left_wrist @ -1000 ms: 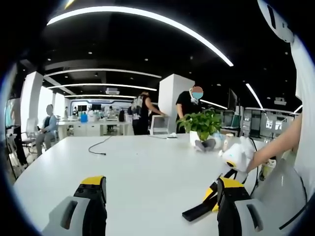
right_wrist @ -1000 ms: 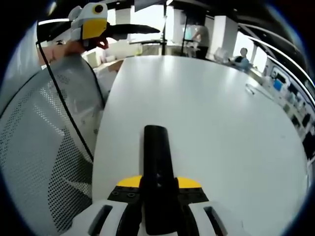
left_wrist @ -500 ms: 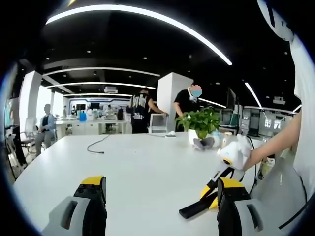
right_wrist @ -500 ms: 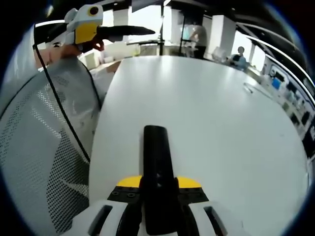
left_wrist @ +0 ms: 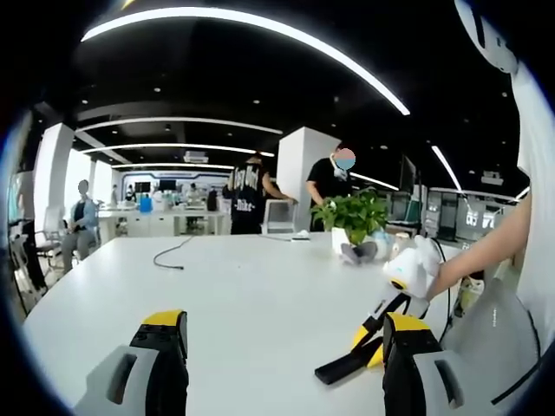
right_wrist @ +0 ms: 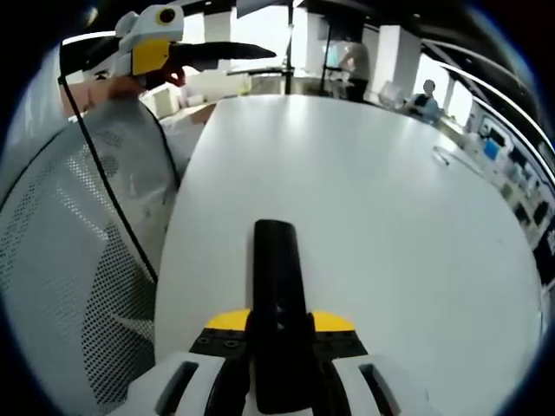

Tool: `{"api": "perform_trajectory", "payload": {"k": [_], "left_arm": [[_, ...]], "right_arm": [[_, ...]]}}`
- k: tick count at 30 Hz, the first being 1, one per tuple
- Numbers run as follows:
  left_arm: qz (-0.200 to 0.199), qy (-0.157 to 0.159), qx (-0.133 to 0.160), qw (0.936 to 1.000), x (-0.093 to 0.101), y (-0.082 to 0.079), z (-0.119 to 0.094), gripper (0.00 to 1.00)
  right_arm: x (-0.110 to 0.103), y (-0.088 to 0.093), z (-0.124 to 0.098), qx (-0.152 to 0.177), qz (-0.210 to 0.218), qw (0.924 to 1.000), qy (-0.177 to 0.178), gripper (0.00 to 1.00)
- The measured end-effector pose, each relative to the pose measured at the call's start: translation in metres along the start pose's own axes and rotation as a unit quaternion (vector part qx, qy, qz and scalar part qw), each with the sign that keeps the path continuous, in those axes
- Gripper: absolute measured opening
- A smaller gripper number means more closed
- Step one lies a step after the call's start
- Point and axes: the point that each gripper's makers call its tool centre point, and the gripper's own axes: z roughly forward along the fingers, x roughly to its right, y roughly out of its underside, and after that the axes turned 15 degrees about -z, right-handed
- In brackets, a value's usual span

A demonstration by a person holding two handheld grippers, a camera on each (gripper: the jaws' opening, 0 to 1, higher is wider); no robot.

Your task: Press the specified remote control buttons in sequence, fully releasing each button before pressing the next.

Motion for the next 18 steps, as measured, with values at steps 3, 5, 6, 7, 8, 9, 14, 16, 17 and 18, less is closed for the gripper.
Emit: {"api": "perform_trajectory", "payload": {"k": [3, 5, 6, 7, 8, 9, 14, 16, 17, 18], "left_arm": [[0.002, -0.002, 0.001, 1.0000, -0.0010, -0.0001, 0.0000, 0.96], [0.002, -0.004, 0.001, 1.0000, -0.0023, -0.0001, -0.0002, 0.96], [0.001, -0.005, 0.002, 1.0000, -0.0027, -0.0004, -0.0003, 0.96], [0.001, -0.005, 0.003, 1.0000, -0.0031, -0.0008, -0.0004, 0.96], [0.000, -0.006, 0.004, 1.0000, -0.0033, -0.0012, -0.0004, 0.96], [0.000, -0.006, 0.004, 1.0000, -0.0034, -0.0012, -0.0004, 0.96], [0.001, -0.008, 0.004, 1.0000, -0.0028, -0.0006, -0.0002, 0.96], [0.002, -0.008, 0.003, 1.0000, -0.0031, -0.0002, -0.0002, 0.96], [0.001, -0.007, 0.004, 1.0000, -0.0031, -0.0004, -0.0002, 0.96], [0.001, -0.007, 0.004, 1.0000, -0.0032, -0.0005, -0.0002, 0.96]], "right_arm": [[0.0009, -0.0001, 0.0001, -0.004, -0.002, 1.0000, -0.003, 0.21], [0.0024, 0.0006, 0.0001, -0.006, -0.002, 1.0000, -0.003, 0.21], [0.0036, 0.0013, 0.0002, -0.008, -0.003, 1.0000, -0.003, 0.21], [0.0042, 0.0014, 0.0001, -0.008, -0.002, 1.0000, -0.003, 0.21], [0.0049, 0.0017, 0.0000, -0.008, -0.002, 1.0000, -0.003, 0.21], [0.0055, 0.0022, 0.0001, -0.009, -0.002, 1.0000, -0.003, 0.21], [0.0072, 0.0029, -0.0004, -0.012, -0.004, 0.9999, -0.006, 0.21], [0.0081, 0.0035, -0.0001, -0.013, -0.005, 0.9999, -0.007, 0.21], [0.0082, 0.0036, -0.0001, -0.014, -0.006, 0.9999, -0.007, 0.21], [0.0086, 0.0038, -0.0001, -0.014, -0.006, 0.9999, -0.007, 0.21]]}}
